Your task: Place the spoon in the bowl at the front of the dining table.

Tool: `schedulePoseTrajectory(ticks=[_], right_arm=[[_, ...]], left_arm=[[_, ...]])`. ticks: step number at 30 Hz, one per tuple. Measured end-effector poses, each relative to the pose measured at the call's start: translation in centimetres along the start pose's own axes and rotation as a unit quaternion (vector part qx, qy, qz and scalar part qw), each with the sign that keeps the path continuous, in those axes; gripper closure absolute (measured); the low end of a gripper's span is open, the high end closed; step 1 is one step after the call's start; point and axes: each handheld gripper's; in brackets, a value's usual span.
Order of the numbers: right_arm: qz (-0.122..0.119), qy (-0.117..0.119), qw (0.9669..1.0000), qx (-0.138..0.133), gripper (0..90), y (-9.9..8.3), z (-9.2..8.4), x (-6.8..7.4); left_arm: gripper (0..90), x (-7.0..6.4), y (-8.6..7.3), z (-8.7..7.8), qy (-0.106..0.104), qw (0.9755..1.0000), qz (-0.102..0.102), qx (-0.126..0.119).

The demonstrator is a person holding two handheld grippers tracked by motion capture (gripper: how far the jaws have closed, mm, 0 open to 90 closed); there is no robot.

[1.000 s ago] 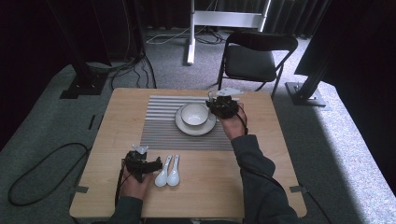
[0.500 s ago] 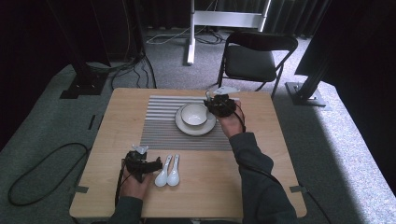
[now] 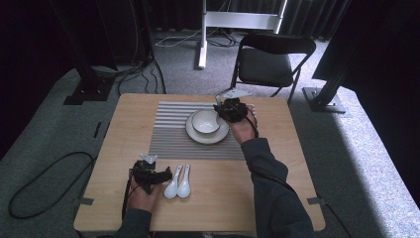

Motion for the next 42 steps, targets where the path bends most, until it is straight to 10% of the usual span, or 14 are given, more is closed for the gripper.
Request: schedulePoseTrajectory(ticks=[42], right_arm=[[-0.043,0.021,0.9975,0.053,74.6,-1.3,4.9,3.7]], left_arm=[[1.7,0.0,0.0,0.0,0.0,1.0,0.0,0.001]])
Point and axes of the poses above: each handheld gripper's, and its own axes: z roughly forward along the jaws, y roughly out of its top, x roughly to its left, and after that the axes turned 13 degrees about -y, right-handed
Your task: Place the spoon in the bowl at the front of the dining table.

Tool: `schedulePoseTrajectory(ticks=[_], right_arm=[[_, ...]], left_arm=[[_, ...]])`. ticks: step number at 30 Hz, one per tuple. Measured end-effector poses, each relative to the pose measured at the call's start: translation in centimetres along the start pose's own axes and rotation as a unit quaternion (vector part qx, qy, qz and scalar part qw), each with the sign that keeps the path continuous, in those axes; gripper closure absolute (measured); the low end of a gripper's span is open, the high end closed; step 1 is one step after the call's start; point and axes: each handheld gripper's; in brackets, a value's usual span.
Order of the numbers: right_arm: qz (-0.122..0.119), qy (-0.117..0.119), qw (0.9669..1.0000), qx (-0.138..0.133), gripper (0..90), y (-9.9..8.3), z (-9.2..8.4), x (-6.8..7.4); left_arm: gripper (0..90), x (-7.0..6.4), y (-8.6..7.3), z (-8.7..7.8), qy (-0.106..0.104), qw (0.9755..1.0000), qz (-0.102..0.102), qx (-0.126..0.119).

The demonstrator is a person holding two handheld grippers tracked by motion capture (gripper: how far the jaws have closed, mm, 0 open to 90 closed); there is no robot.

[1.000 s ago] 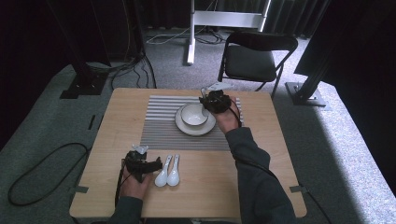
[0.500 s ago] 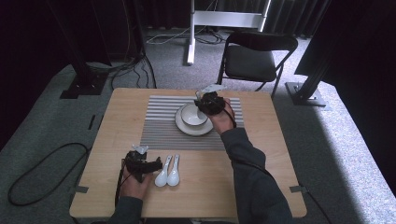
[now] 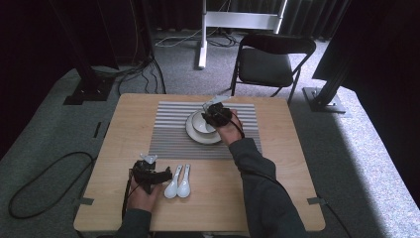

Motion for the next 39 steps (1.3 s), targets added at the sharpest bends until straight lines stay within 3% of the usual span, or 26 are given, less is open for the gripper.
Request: schedulePoseTrajectory(ticks=[10,22,39], right_arm=[[-0.006,-0.002,0.9996,0.026,74.2,-0.5,1.6,0.6],[0.007,-0.003,0.9996,0.028,73.7,-0.4,2.1,1.1],[0.001,0.005,0.9992,0.04,72.4,-0.1,3.1,2.4]], left_arm=[[1.7,0.0,0.0,0.0,0.001,1.0,0.001,-0.001],[1.7,0.0,0.0,0.0,0.001,1.0,0.001,0.0],[1.7,0.0,0.0,0.0,0.0,1.0,0.001,0.0]])
Point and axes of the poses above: each handheld gripper's, and its own axes: z roughly forward along the jaws, y roughly out of its top, x roughly to its left, and after that the axes turned 13 degrees about -y, right-handed
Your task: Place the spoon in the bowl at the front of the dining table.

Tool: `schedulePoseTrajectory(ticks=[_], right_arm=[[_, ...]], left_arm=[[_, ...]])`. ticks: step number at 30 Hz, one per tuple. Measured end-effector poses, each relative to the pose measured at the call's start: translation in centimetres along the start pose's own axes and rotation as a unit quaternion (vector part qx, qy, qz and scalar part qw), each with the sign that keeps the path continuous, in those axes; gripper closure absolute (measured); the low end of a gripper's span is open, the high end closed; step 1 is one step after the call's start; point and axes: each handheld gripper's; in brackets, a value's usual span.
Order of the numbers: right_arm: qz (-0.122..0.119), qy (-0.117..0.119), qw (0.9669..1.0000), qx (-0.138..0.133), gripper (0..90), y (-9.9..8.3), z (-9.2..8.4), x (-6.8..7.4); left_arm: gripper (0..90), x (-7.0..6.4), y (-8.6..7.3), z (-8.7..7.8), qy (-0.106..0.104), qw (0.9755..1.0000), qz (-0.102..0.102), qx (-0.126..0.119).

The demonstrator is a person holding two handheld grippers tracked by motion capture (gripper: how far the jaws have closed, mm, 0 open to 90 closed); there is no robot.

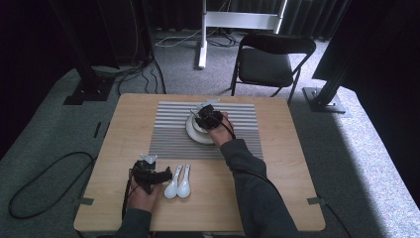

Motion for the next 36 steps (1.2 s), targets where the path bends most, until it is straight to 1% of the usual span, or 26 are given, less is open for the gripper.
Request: schedulePoseTrajectory(ticks=[3,6,14,17,22,24,27,29,30,32,33,34,35,36], right_arm=[[0.0,0.0,1.0,0.003,72.3,-0.1,0.2,0.1],[0.007,0.003,0.9999,0.008,72.2,-0.2,0.4,0.0],[0.01,0.004,0.9998,0.016,72.9,-0.4,0.7,0.1],[0.01,0.005,0.9998,0.014,72.7,-0.5,0.5,0.1],[0.012,0.006,0.9999,0.001,69.6,-0.4,-0.3,-0.1],[0.017,0.006,0.9998,-0.01,65.2,-0.4,-1.0,-0.4],[0.032,0.009,0.9992,-0.022,58.3,-0.5,-1.9,-1.0],[0.047,0.012,0.9984,-0.028,54.8,-0.9,-2.4,-1.5],[0.047,0.012,0.9984,-0.028,54.8,-0.9,-2.4,-1.5],[0.063,0.013,0.9974,-0.032,52.8,-1.5,-2.9,-2.1],[0.063,0.013,0.9974,-0.032,52.8,-1.5,-2.9,-2.1],[0.073,0.013,0.9967,-0.033,51.8,-2.0,-3.2,-2.6],[0.088,0.01,0.9956,-0.03,50.3,-2.9,-3.6,-3.2],[0.094,0.009,0.9951,-0.029,50.1,-3.2,-3.8,-3.3]], left_arm=[[1.7,0.0,0.0,0.0,0.0,1.0,0.0,0.001],[1.7,0.0,0.0,0.0,0.0,1.0,0.001,0.001],[1.7,0.0,0.0,0.0,0.0,1.0,0.001,0.001],[1.7,0.0,0.0,0.0,0.0,1.0,0.001,0.001],[1.7,0.0,0.0,0.0,0.0,1.0,0.001,0.0],[1.7,0.0,0.0,0.0,0.001,1.0,0.001,0.0],[1.7,0.0,0.0,0.0,0.0,1.0,0.0,0.0],[1.7,0.0,0.0,0.0,0.0,1.0,-0.001,0.0],[1.7,0.0,0.0,0.0,0.0,1.0,-0.001,0.0],[1.7,0.0,0.0,0.0,-0.001,1.0,-0.001,0.0],[1.7,0.0,0.0,0.0,-0.001,1.0,-0.001,0.0],[1.7,0.0,0.0,0.0,0.0,1.0,-0.001,0.0],[1.7,0.0,0.0,0.0,0.0,1.0,-0.001,0.0],[1.7,0.0,0.0,0.0,0.0,1.0,-0.001,0.0]])
Point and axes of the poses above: each handheld gripper's, and its own axes: z roughly forward along the jaws, y roughly out of its top, x roughly to its left, and after that the axes turned 13 degrees about -y, right-handed
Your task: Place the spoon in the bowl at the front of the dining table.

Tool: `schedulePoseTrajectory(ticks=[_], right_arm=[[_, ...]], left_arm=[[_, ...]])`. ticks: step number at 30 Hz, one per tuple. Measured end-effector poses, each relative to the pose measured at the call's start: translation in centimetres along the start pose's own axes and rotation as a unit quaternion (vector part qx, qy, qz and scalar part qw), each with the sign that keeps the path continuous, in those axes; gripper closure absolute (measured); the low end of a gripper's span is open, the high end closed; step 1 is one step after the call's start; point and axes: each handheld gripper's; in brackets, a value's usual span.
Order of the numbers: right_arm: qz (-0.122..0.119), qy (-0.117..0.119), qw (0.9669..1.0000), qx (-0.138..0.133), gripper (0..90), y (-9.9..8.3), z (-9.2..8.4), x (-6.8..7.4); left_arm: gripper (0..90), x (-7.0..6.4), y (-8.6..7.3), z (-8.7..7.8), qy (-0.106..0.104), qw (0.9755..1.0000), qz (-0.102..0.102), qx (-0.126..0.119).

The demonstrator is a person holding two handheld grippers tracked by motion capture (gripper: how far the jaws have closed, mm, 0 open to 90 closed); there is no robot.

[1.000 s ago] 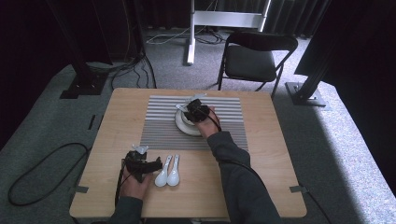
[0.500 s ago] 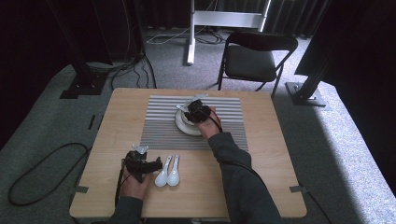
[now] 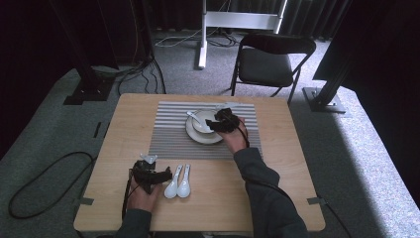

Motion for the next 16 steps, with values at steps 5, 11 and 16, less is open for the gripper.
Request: schedulePoseTrajectory(ticks=[5,11,16], right_arm=[[0.031,0.003,0.9995,-0.007,48.4,-2.9,-1.6,-1.3],[0.041,-0.004,0.9991,-0.007,47.4,-7.4,-3.2,-1.9],[0.027,-0.022,0.9994,-0.005,46.2,-9.3,-4.5,-2.4]], left_arm=[[1.7,0.0,0.0,0.0,0.0,1.0,0.0,0.0],[1.7,0.0,0.0,0.0,0.002,1.0,0.001,0.001],[1.7,0.0,-0.1,-0.1,0.005,1.0,-0.003,-0.001]])
Point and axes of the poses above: each handheld gripper's, and its own axes: z roughly forward along the jaws, y roughly out of its top, x roughly to its left, and after that the axes turned 13 degrees about -y, right-handed
